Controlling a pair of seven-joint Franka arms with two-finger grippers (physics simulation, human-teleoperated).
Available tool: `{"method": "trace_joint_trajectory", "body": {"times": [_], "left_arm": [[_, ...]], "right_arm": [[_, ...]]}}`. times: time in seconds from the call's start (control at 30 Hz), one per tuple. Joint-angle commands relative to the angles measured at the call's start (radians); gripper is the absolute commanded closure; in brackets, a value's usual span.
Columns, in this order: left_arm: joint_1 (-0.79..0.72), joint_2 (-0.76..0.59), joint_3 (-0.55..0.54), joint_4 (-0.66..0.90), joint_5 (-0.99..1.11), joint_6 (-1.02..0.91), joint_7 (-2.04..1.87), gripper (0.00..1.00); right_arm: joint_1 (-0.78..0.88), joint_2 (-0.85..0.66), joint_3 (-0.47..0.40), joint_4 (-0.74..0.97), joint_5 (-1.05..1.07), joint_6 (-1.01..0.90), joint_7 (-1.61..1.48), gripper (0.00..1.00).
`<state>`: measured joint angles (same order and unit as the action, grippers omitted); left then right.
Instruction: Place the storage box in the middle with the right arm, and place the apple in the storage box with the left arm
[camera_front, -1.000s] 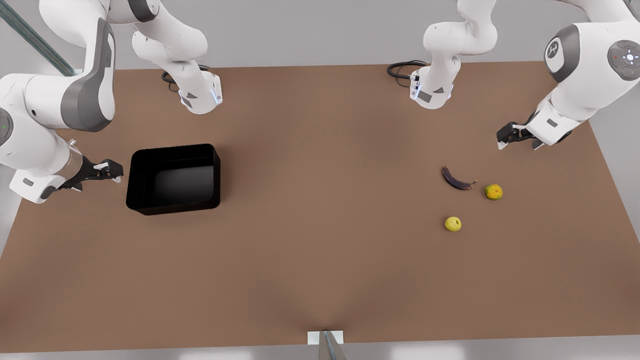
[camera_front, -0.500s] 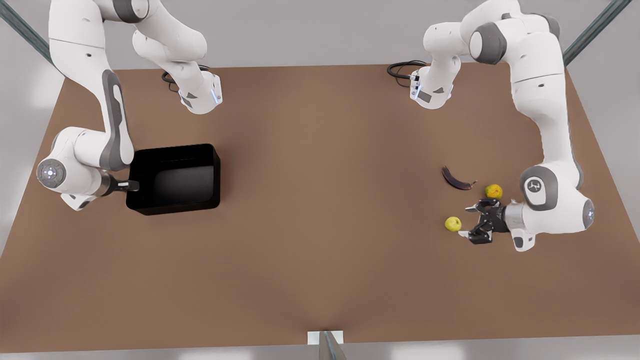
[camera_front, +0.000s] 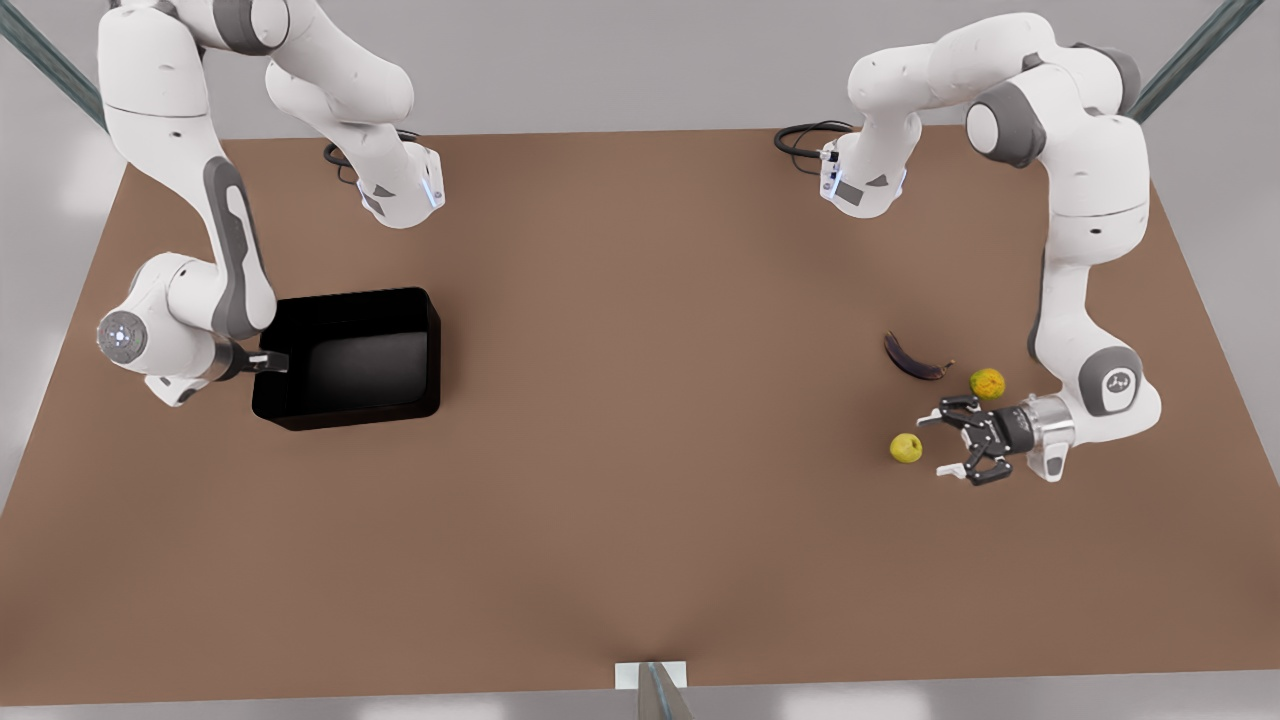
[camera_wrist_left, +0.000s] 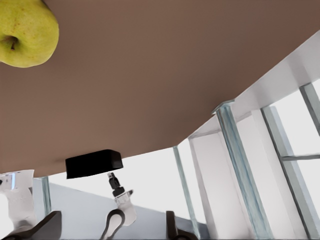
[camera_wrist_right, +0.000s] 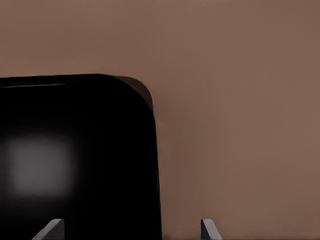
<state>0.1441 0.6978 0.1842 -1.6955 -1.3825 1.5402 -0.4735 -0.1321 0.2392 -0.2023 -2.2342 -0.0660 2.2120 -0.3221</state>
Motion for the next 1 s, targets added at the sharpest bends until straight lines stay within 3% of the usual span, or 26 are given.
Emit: {"method": "trace_joint_trajectory", "body": {"times": [0.0,0.23,0.27,0.33,0.4,0.53,0.73,0.97], "left_arm": [[0.0,0.003,-0.002,0.0,-0.024,0.0,0.006,0.0],[0.0,0.043,-0.046,0.007,-0.036,0.005,0.042,0.0],[0.0,0.051,-0.045,0.007,-0.038,0.008,0.075,0.0],[-0.001,0.045,-0.045,0.003,-0.017,-0.003,0.09,0.0],[-0.001,0.04,-0.046,-0.02,0.007,-0.005,0.079,0.0],[-0.006,0.045,-0.045,-0.041,0.011,0.0,0.075,0.0],[-0.006,0.129,-0.037,0.006,0.019,0.017,0.075,0.0],[0.002,0.17,-0.016,0.023,-0.001,0.017,0.067,0.0]], "right_arm": [[0.0,0.008,-0.002,0.001,0.0,0.0,0.0,0.0],[0.005,0.061,-0.014,0.004,0.0,-0.008,0.003,0.0],[0.006,0.061,-0.014,0.005,0.0,-0.015,0.003,0.05],[0.009,0.063,-0.014,0.005,0.0,-0.018,0.003,0.35],[0.009,0.063,-0.014,0.007,0.0,-0.021,-0.002,0.51],[0.009,0.071,-0.014,0.01,0.0,-0.028,-0.003,0.66],[0.009,0.084,-0.012,0.013,-0.001,-0.029,-0.014,0.78],[0.009,0.094,-0.011,0.022,-0.001,-0.043,-0.014,0.79]]}}
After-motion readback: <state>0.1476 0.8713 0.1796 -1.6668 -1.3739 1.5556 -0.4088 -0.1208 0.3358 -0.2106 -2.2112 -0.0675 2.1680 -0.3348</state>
